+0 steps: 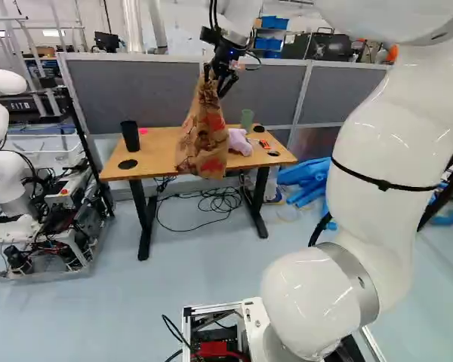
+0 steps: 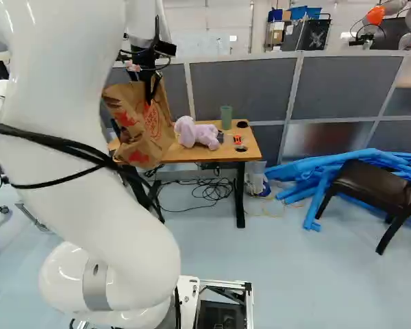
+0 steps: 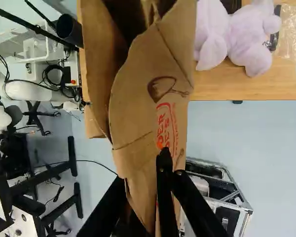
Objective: Pick up the bag on the ground and place it on the table
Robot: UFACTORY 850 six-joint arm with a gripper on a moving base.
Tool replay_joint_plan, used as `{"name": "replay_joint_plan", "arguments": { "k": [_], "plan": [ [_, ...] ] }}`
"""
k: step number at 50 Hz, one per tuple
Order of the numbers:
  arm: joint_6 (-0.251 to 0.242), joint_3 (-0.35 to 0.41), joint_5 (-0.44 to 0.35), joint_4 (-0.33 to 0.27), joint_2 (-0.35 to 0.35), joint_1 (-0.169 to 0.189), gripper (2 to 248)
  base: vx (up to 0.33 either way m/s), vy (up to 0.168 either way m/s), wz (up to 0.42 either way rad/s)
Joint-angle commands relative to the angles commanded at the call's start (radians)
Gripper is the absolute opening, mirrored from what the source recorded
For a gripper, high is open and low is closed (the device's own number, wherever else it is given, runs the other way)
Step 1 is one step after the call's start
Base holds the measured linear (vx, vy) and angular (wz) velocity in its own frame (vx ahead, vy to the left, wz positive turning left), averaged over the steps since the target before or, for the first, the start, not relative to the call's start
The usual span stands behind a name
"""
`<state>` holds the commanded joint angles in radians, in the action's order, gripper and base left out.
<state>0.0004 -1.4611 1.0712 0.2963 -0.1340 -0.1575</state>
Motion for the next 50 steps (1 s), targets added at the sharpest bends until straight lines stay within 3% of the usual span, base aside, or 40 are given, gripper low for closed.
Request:
{"name": "replay_joint_plan", "arguments": {
  "k": [16, 50],
  "plan": [
    [0.000, 0.000, 0.000, 0.000, 0.000, 0.000, 21, 0.137, 0.080, -0.055],
    [0.000, 0.000, 0.000, 0.000, 0.000, 0.000, 21, 0.163, 0.181, -0.037]
  ]
}}
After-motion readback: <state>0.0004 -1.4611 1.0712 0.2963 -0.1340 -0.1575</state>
